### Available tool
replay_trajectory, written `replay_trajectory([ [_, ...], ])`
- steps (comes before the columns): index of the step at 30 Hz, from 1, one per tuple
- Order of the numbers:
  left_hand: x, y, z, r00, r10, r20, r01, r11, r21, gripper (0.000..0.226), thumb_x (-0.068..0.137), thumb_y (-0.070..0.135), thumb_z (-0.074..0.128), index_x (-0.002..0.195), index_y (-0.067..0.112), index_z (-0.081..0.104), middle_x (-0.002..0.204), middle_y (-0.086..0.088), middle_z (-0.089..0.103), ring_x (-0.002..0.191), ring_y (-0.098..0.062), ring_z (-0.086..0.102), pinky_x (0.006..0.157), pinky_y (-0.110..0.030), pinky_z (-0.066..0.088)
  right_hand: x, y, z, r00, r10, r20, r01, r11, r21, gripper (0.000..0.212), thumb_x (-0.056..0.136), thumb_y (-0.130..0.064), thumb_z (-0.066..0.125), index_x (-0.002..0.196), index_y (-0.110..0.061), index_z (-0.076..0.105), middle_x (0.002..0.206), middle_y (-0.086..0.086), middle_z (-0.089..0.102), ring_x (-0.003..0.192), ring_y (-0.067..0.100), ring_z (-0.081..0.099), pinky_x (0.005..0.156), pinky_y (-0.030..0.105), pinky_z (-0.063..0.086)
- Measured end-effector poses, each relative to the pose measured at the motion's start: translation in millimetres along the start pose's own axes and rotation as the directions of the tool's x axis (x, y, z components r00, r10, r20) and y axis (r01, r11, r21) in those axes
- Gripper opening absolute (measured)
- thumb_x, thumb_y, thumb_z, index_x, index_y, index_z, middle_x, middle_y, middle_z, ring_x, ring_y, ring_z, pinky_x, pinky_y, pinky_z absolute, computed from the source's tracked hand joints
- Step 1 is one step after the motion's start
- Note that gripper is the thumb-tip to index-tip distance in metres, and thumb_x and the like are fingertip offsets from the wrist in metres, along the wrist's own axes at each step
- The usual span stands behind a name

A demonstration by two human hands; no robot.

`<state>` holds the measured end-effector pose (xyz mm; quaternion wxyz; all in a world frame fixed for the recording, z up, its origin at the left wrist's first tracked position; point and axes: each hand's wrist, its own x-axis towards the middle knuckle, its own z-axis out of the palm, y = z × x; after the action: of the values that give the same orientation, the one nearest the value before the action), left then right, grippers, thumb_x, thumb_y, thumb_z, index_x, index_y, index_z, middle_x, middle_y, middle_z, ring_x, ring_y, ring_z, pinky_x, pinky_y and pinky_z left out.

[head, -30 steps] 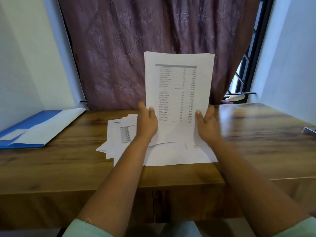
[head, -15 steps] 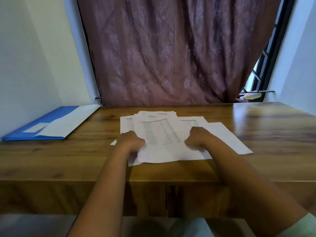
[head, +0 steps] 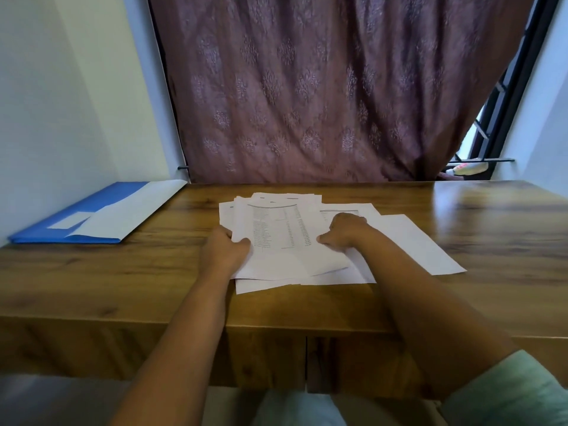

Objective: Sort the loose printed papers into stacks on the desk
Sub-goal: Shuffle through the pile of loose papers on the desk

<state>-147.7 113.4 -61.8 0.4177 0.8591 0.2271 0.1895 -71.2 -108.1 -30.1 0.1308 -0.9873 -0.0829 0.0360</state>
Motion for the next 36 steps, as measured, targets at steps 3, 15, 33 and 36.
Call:
replay_trajectory([
  [3,6,-2,1,0.998,-0.026,0.063,0.034,0.992,-0.121,0.023,0.088,0.023,0.066,0.108,0.017,0.055,0.101,0.002,0.061,0.084,-0.017,0.06,0.07,-0.034,0.056,13,5,8,0.998,-0.01,-0.055,0.017,0.991,0.132,0.05,0.09,-0.058,0.053,0.109,-0.012,0.061,0.116,0.008,0.061,0.114,0.028,0.054,0.093,0.034,0.047],
  [15,-15,68,9,0.837,0.378,0.394,0.272,0.338,-0.901,0.031,0.104,0.035,0.038,0.116,0.018,0.061,0.118,-0.004,0.069,0.111,-0.028,0.066,0.083,-0.036,0.057,4,74,-37,0.997,-0.018,0.081,-0.081,-0.007,0.997,0.029,0.095,0.004,0.048,0.122,-0.005,0.054,0.102,0.015,0.067,0.07,0.015,0.065,0.051,0.017,0.051],
  [33,78,26,28,0.979,-0.104,0.174,-0.04,0.743,0.668,0.072,0.083,0.066,0.06,0.13,0.011,0.055,0.135,-0.012,0.055,0.124,-0.03,0.051,0.103,-0.039,0.039,11,81,-10,0.987,0.027,0.16,-0.161,0.058,0.985,0.024,0.092,0.005,0.055,0.11,-0.01,0.061,0.101,0.009,0.07,0.081,0.018,0.069,0.067,0.025,0.058],
  [36,85,12,30,0.995,-0.009,0.095,-0.051,0.792,0.608,0.026,0.096,0.033,0.055,0.103,0.009,0.062,0.115,-0.014,0.064,0.104,-0.029,0.06,0.094,-0.037,0.048,15,53,3,0.982,0.033,0.186,-0.186,0.346,0.92,0.036,0.09,-0.002,0.065,0.122,-0.018,0.059,0.116,0.004,0.067,0.098,0.028,0.068,0.082,0.041,0.059],
])
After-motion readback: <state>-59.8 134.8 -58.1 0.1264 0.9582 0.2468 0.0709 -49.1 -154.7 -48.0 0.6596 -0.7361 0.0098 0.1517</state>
